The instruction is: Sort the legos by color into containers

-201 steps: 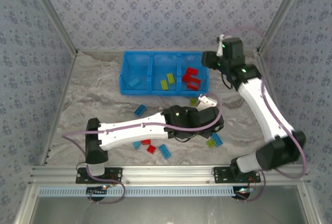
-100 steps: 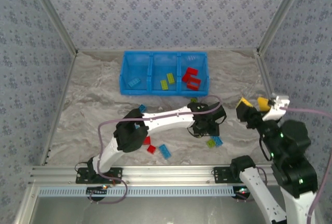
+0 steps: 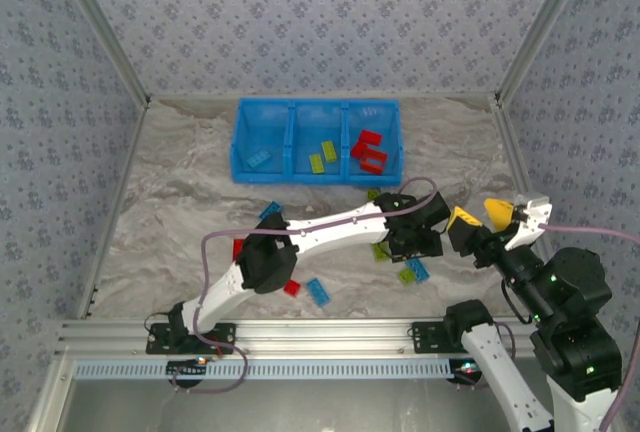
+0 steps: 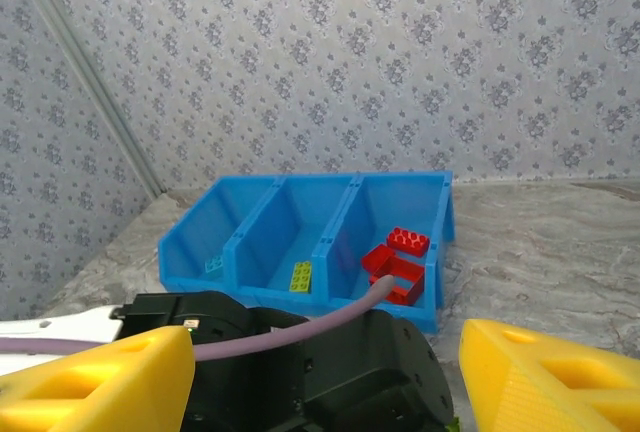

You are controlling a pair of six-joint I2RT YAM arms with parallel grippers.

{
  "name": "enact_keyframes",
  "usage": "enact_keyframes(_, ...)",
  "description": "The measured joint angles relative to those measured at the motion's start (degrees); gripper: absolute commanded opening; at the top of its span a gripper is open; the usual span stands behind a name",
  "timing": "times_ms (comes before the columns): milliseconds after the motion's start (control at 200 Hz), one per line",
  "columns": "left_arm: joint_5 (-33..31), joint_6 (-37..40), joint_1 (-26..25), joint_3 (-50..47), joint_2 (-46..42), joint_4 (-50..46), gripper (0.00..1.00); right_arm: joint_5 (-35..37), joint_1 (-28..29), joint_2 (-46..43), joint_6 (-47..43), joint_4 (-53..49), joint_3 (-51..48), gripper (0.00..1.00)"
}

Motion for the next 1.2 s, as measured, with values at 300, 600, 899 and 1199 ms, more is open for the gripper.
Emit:
enact_keyframes(300,0.68,-0.09,0.15,1.11,4.07,-2.95,0.67,-1.09,0.00,0.52,0.00,-0.02,0.33,0.74)
enact_keyframes(600,2.01,-0.17,0.15,5.03,6.93,-3.48,0.57,-1.09,0.00,0.52,0.00,0.00,0.52,0.74)
enact_keyframes(899,2.78,-0.22,0.17,6.47,8.35,-4.48,0.43,-1.09,0.00,0.52,0.02,0.00,0.50,0.74)
enact_keyframes(1199,1.25,0.44,0.22,9.44,9.33,-5.84,0.29,-1.11,0.00,0.52,0.17,0.00,-0.02,0.74)
